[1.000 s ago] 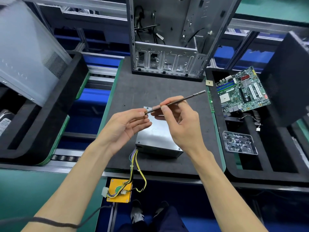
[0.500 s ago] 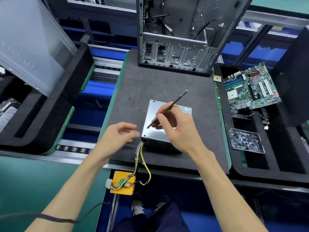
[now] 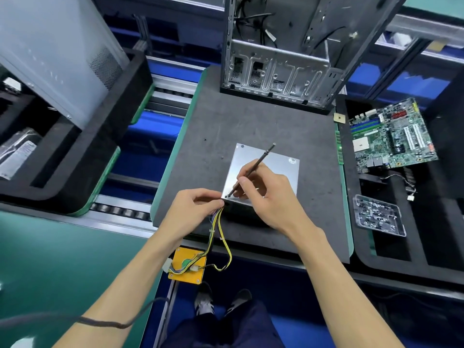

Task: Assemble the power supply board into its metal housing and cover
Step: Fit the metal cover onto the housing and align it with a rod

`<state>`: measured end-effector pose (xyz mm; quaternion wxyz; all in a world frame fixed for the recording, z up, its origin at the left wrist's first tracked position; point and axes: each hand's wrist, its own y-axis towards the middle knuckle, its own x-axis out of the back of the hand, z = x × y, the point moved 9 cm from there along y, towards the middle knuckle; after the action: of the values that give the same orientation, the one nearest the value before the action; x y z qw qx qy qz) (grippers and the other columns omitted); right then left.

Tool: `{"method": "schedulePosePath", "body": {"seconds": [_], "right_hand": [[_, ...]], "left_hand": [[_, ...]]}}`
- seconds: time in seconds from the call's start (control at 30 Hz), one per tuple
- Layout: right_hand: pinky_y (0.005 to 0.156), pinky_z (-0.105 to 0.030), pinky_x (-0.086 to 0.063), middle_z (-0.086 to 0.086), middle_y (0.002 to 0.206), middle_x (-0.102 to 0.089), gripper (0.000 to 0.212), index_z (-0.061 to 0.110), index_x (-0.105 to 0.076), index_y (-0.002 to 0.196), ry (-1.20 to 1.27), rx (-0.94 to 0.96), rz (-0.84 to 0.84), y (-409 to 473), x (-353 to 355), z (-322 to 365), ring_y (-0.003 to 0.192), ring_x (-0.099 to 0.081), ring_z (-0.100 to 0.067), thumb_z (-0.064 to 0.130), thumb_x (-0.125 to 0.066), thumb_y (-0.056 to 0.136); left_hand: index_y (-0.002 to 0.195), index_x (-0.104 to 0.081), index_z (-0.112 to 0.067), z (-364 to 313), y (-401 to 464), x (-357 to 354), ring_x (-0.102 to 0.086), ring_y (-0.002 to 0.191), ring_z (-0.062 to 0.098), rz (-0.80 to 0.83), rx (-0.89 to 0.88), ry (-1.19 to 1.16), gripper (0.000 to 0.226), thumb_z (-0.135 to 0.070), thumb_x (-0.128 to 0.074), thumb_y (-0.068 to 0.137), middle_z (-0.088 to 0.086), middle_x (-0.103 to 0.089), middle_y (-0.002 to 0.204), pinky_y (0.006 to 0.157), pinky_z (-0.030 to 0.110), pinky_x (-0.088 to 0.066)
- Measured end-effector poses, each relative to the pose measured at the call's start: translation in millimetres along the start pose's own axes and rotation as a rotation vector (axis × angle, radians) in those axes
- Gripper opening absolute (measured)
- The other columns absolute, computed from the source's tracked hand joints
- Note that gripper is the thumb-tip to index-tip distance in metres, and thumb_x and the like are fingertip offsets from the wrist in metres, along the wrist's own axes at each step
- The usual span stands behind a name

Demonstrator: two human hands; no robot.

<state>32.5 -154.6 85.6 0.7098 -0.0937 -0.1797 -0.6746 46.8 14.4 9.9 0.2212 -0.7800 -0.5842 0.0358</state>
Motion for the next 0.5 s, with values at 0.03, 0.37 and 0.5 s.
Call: {"method": "schedulePosePath", "body": {"seconds": [0.03,0.37,0.5], "right_hand": [[0.078,-0.043,-0.063,0.012,0.089,-0.071,0.004,0.045,-0.058,0.095,-0.003,0.002,0.001,0.0,-0.6,-0.7,0.084,-0.076,-0.015,0.043,-0.054,0.097],[0.078,-0.044,-0.064,0.012,0.089,-0.07,0.003,0.045,-0.056,0.098,-0.033,-0.001,-0.001,0.3,-3.8,-4.4,0.083,-0.076,-0.015,0.045,-0.053,0.097],[0.076,-0.037,-0.062,0.012,0.085,-0.069,0.008,0.038,-0.059,0.098,-0.091,0.018,0.011,0.9,-5.6,0.9,0.082,-0.075,-0.014,0.042,-0.053,0.098]], "left_hand": [[0.103,-0.078,-0.026,-0.1,-0.3,0.0,-0.073,0.091,0.008,-0.001,-0.001,0.001,0.018,-0.021,-0.078,0.085,-0.009,-0.079,0.092,0.095,0.034,-0.057],[0.107,-0.076,-0.027,-1.8,-4.3,-1.4,-0.071,0.091,0.0,0.006,-0.009,0.019,0.022,-0.021,-0.078,0.086,-0.011,-0.078,0.096,0.084,0.019,-0.052],[0.109,-0.076,-0.028,-3.5,-5.4,-1.6,-0.07,0.092,-0.002,0.007,-0.018,0.038,0.023,-0.022,-0.077,0.087,-0.013,-0.077,0.097,0.08,0.013,-0.05]]}}
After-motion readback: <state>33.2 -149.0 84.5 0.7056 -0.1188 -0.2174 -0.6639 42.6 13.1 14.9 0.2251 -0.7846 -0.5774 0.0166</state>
